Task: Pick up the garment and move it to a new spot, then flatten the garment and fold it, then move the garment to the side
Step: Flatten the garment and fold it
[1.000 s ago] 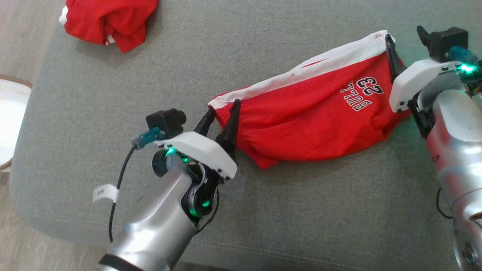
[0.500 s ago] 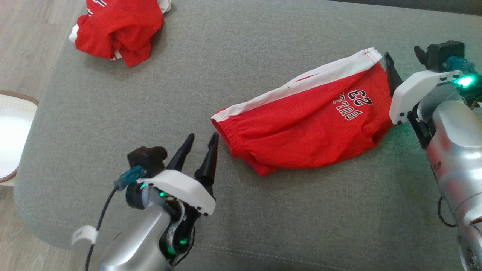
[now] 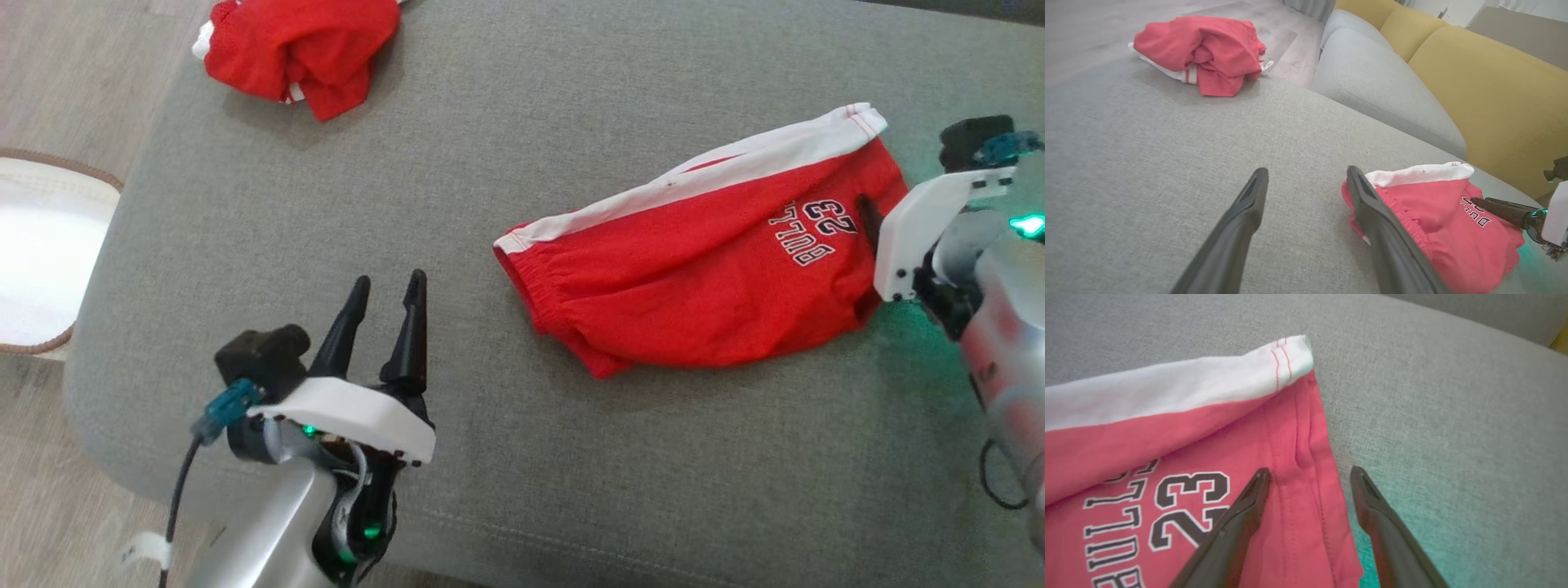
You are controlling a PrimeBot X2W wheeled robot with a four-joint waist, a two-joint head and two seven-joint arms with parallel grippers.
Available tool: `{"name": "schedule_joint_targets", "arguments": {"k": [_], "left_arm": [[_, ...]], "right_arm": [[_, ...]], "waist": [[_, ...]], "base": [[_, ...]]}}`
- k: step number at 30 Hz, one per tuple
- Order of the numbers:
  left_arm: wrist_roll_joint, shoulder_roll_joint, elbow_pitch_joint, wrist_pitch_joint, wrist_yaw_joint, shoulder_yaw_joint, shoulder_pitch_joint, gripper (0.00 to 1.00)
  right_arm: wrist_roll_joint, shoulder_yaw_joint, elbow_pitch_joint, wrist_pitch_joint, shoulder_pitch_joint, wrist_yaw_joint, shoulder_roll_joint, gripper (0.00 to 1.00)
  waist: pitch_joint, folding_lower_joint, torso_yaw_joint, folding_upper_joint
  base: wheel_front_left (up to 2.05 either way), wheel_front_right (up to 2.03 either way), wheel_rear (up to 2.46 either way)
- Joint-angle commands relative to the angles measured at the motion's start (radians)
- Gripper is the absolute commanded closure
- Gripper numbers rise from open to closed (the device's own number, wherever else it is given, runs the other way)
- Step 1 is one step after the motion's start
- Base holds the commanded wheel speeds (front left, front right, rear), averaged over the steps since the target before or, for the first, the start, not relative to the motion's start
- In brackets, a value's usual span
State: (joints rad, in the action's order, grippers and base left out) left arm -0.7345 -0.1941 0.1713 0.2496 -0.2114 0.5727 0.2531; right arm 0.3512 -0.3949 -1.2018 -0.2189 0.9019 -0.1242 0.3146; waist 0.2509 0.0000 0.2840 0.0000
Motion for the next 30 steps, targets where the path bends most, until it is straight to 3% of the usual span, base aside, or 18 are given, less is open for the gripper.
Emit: {"name": "schedule_joint_targets", "arguments": {"k": [1, 6, 7, 8, 9, 10, 11, 20, 30], "left_arm": [[0.009, -0.026, -0.036, 0.012, -0.003, -0.041, 0.015, 0.0], [0.021, -0.03, -0.056, 0.012, -0.005, -0.058, 0.002, 0.0], [0.023, -0.03, -0.058, 0.012, -0.006, -0.06, 0.001, 0.0], [0.025, -0.03, -0.06, 0.012, -0.006, -0.061, 0.0, 0.0], [0.026, -0.03, -0.061, 0.012, -0.006, -0.063, -0.001, 0.0], [0.027, -0.03, -0.062, 0.012, -0.006, -0.063, -0.001, 0.0], [0.029, -0.03, -0.063, 0.012, -0.006, -0.064, -0.001, 0.0], [0.038, -0.031, -0.055, 0.012, 0.0, -0.065, 0.0, 0.0], [0.039, -0.033, -0.047, 0.011, 0.003, -0.057, -0.017, 0.0]], "right_arm": [[0.014, -0.021, 0.027, -0.015, -0.008, -0.007, 0.007, 0.0], [0.113, -0.056, 0.089, -0.113, -0.036, -0.007, 0.038, 0.0], [0.13, -0.064, 0.103, -0.125, -0.043, -0.007, 0.044, 0.19], [0.149, -0.068, 0.117, -0.135, -0.052, -0.007, 0.048, 0.52], [0.164, -0.073, 0.13, -0.141, -0.059, -0.007, 0.053, 0.65], [0.173, -0.08, 0.142, -0.143, -0.065, -0.007, 0.06, 0.89], [0.177, -0.087, 0.153, -0.137, -0.068, -0.007, 0.067, 1.0], [0.211, -0.093, 0.206, -0.016, -0.094, -0.007, 0.067, 1.0], [0.278, -0.042, 0.292, 0.156, -0.194, -0.007, 0.054, 1.0]], "waist": [[0.0, 0.0, 0.002, 0.0], [-0.003, 0.0, 0.006, 0.0], [-0.003, 0.0, 0.005, 0.0], [-0.003, 0.0, 0.005, 0.0], [-0.003, 0.0, 0.004, 0.0], [-0.002, 0.0, 0.002, 0.0], [-0.002, 0.0, 0.0, 0.0], [-0.024, 0.0, -0.058, 0.0], [-0.077, 0.0, -0.187, 0.0]], "base": [[0.0, 0.0, 0.0], [0.0, 0.0, 0.0], [0.0, 0.0, 0.0], [0.0, 0.0, 0.0], [0.0, 0.0, 0.0], [0.0, 0.0, 0.0], [0.0, 0.0, 0.0], [0.0, 0.0, 0.0], [0.0, 0.0, 0.0]]}}
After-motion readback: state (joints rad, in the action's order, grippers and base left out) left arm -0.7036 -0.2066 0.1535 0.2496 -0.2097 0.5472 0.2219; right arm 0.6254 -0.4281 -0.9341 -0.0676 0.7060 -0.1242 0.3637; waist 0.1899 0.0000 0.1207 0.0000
